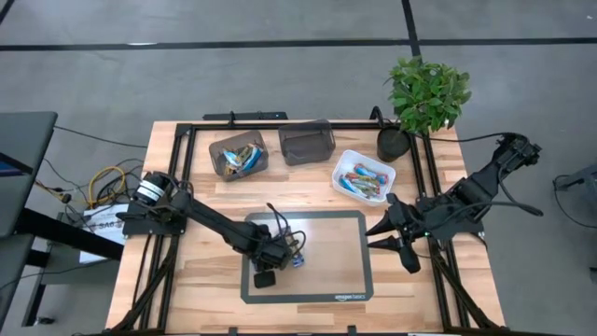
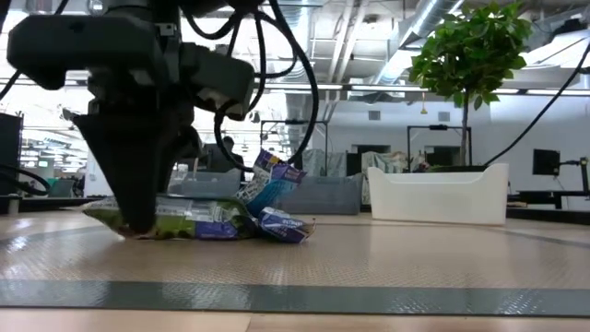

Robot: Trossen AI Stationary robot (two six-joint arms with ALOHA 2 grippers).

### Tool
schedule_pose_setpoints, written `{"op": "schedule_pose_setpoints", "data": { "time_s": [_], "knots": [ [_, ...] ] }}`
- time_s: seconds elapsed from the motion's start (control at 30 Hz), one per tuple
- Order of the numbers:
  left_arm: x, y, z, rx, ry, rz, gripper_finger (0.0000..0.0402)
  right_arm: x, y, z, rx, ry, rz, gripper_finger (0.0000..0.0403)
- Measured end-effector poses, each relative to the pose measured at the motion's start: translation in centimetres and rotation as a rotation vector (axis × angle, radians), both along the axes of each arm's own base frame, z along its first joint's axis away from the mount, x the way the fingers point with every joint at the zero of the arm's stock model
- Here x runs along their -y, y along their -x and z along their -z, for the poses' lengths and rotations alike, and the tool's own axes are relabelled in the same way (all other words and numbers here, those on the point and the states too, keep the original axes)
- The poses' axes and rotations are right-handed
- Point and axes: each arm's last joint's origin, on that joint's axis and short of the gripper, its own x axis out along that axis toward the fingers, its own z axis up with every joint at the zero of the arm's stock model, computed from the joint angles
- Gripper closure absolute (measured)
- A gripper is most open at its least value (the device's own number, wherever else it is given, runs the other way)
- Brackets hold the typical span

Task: Pick and place Granola Bars by type
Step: Put the blue granola bar into the right black bin

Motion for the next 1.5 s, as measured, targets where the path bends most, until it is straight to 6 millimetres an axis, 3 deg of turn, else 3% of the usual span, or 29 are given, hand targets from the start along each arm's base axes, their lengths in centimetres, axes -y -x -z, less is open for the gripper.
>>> {"op": "schedule_pose_setpoints", "data": {
  "time_s": [0.17, 0.37, 0.53, 0.67, 0.83, 1.0, 1.23, 1.37, 1.5],
  "knots": [
    [0.3, -0.7, -1.2, 0.042, 0.022, -0.022, 0.039, 0.3, 0.0, 0.2, 0.0, 0.043, 0.052, 0.0274],
    [-0.4, -0.3, -5.0, 0.175, -0.012, -0.183, 0.0365, 0.8, 0.3, 0.1, 0.032, 0.137, 0.109, 0.0274],
    [-2.8, 0.4, -9.2, 0.339, -0.051, -0.349, 0.0377, 1.7, 0.3, 0.3, 0.01, 0.185, 0.198, 0.0274],
    [-5.8, 0.9, -12.0, 0.456, -0.099, -0.475, 0.0389, 2.8, -0.2, 0.3, 0.038, 0.23, 0.34, 0.0274],
    [-11.0, 1.0, -13.6, 0.52, -0.189, -0.636, 0.0371, 4.7, -1.0, 0.2, 0.044, 0.259, 0.492, 0.0274],
    [-16.8, 0.7, -14.0, 0.551, -0.239, -0.745, 0.0366, 7.1, -1.8, 0.2, 0.027, 0.263, 0.617, 0.0274],
    [-24.2, 0.4, -15.0, 0.723, -0.203, -0.788, 0.0383, 9.8, -2.5, 0.1, 0.012, 0.31, 0.72, 0.0274],
    [-27.4, 0.1, -14.2, 0.761, -0.123, -0.785, 0.0381, 10.8, -2.8, 0.0, 0.003, 0.289, 0.725, 0.0274],
    [-29.2, -1.0, -13.0, 0.71, -0.107, -0.746, 0.0378, 11.5, -2.9, 0.0, -0.006, 0.274, 0.741, 0.0274]
  ]
}}
